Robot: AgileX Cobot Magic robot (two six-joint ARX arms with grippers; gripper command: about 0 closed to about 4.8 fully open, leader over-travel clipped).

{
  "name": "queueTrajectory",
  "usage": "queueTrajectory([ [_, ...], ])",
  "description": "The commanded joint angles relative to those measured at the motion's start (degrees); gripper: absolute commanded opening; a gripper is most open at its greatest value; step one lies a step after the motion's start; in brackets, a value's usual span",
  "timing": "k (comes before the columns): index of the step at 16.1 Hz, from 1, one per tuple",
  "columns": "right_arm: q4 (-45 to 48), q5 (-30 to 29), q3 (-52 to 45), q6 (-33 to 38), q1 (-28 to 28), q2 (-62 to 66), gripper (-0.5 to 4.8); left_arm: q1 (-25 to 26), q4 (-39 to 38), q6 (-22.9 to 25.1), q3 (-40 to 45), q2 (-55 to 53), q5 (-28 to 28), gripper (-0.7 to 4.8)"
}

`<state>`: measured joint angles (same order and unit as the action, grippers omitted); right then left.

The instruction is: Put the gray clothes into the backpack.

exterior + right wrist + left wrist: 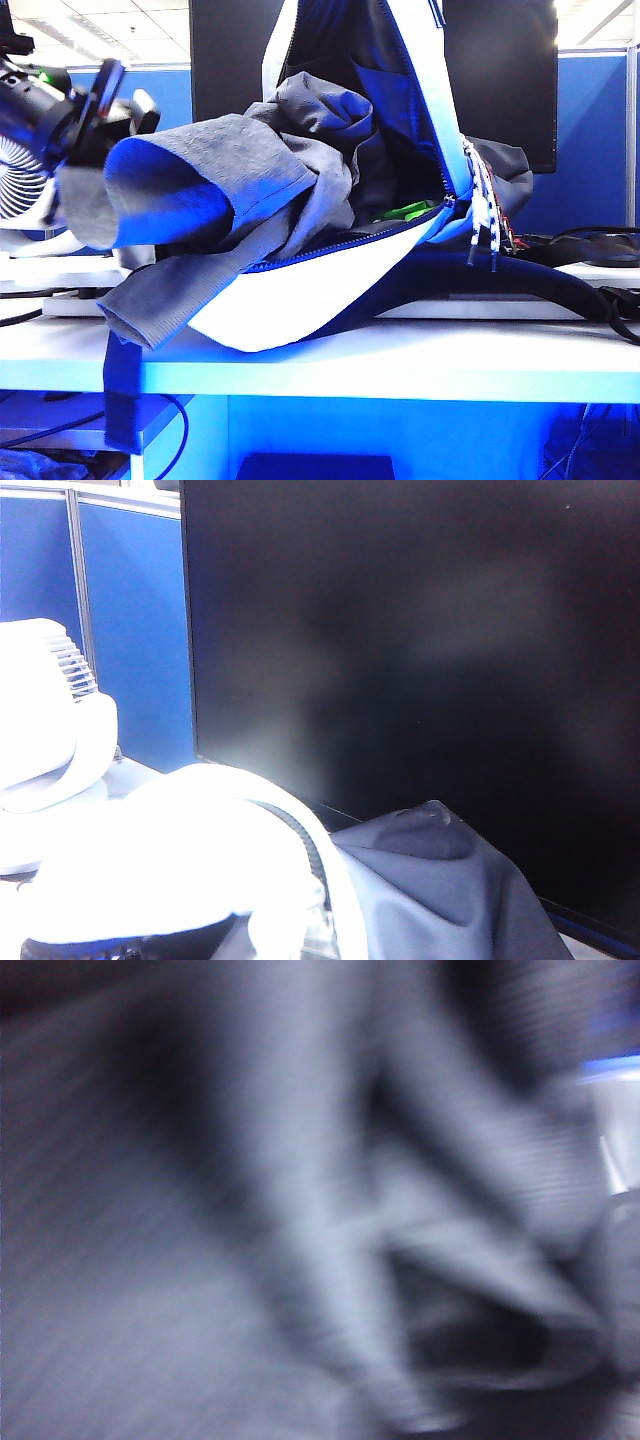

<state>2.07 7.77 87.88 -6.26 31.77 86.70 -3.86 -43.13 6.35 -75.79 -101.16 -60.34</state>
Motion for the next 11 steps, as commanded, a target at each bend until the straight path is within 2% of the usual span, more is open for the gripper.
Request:
queueTrajectory([
  [1,6.8,0.2,0.9,0.1,0.0,-1.4,-0.06,-0.1,10.8,-8.4,-0.2,0.4,-11.6,-0.06],
  [3,6.8,0.2,0.9,0.1,0.0,-1.4,-0.06,-1.3,25.3,-21.2,-0.3,0.9,-12.6,-0.06],
  [4,6.8,0.1,0.9,0.1,0.0,-1.4,-0.06,-2.4,36.0,-29.7,-0.3,1.0,-12.4,-0.06],
  [5,6.8,0.0,0.9,0.3,0.0,-1.5,-0.06,-3.6,46.3,-36.8,-0.3,0.9,-10.9,-0.06],
  [6,6.7,-0.1,0.9,0.3,0.0,-1.8,-0.06,-5.5,54.8,-41.6,-0.3,0.9,-7.9,-0.06],
  [7,6.5,-0.2,0.9,0.3,0.0,-2.3,-0.06,-7.4,61.0,-43.9,-0.4,0.4,-5.1,-0.06],
  [8,6.3,-0.4,0.9,0.4,0.1,-3.1,-0.06,-9.4,63.3,-44.3,-0.5,-0.5,-1.7,-0.06],
  [9,5.7,-0.5,0.9,0.6,0.1,-4.0,-0.06,-11.0,63.7,-44.3,-0.5,-1.8,1.0,-0.06],
  [11,3.2,-2.1,0.9,0.8,0.1,-6.3,-0.06,-13.6,66.1,-45.0,-0.5,-6.2,2.8,-0.06],
])
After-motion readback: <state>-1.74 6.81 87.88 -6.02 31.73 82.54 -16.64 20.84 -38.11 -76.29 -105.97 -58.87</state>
